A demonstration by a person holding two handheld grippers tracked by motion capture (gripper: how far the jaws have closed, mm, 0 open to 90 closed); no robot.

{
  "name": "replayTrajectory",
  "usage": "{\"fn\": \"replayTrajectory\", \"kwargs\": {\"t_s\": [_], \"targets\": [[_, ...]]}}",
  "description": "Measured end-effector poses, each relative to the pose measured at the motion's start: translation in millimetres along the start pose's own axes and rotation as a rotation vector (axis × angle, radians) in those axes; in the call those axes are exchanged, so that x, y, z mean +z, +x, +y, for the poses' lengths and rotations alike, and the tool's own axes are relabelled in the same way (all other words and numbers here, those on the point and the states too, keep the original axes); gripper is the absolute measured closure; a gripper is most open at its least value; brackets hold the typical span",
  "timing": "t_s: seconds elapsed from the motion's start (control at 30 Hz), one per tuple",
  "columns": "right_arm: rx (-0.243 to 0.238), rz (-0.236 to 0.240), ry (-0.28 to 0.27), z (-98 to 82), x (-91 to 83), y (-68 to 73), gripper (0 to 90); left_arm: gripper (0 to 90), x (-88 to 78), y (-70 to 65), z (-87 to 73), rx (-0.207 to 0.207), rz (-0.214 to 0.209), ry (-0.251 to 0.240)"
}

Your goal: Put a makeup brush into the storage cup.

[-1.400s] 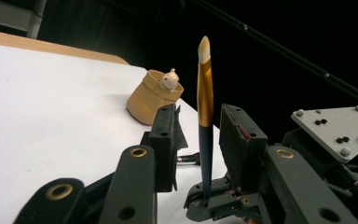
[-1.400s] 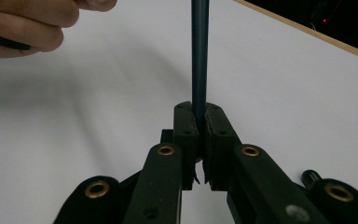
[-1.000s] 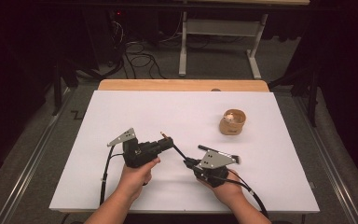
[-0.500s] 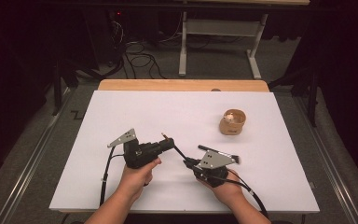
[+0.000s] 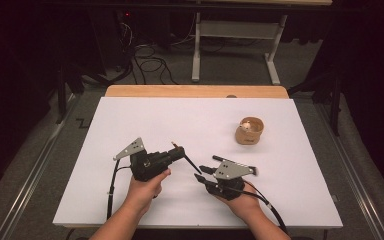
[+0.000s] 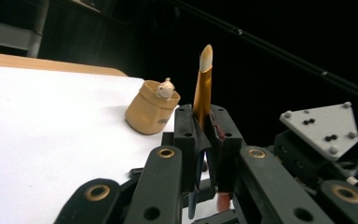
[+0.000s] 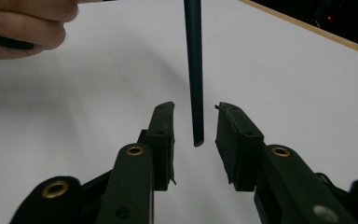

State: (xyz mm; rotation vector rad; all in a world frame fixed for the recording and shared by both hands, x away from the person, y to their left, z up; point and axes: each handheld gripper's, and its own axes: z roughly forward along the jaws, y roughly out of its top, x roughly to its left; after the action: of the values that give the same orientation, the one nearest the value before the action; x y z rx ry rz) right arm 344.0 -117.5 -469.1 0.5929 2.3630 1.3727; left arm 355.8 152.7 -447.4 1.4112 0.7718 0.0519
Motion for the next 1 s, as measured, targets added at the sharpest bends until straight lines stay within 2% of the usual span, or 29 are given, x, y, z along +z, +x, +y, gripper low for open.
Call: {"fn": "replayTrajectory", "kwargs": {"t_s": [0.03,0.27,0.43,0.57,0.77,1.0], "targets": [[0.014,0.0,-0.001,0.3,-0.3,0.4,64.1,83.5,0.4,-0.7,-0.1,0.009,0.004,0.005],[0.019,-0.002,-0.038,2.8,-2.3,0.1,61.0,83.5,5.5,-10.3,-0.9,0.102,0.058,0.077],[0.035,-0.007,-0.062,5.0,-2.0,0.5,59.2,83.5,10.0,-16.5,-2.5,0.15,0.086,0.115],[0.06,-0.015,-0.074,8.3,-0.9,1.6,60.3,83.5,12.6,-20.4,-3.1,0.173,0.099,0.136],[0.061,-0.035,-0.08,12.6,2.7,4.4,65.5,83.5,15.7,-26.7,-3.6,0.195,0.11,0.16],[0.037,-0.041,-0.098,15.1,3.1,6.2,72.6,83.5,18.5,-30.9,-3.8,0.212,0.112,0.167]]}}
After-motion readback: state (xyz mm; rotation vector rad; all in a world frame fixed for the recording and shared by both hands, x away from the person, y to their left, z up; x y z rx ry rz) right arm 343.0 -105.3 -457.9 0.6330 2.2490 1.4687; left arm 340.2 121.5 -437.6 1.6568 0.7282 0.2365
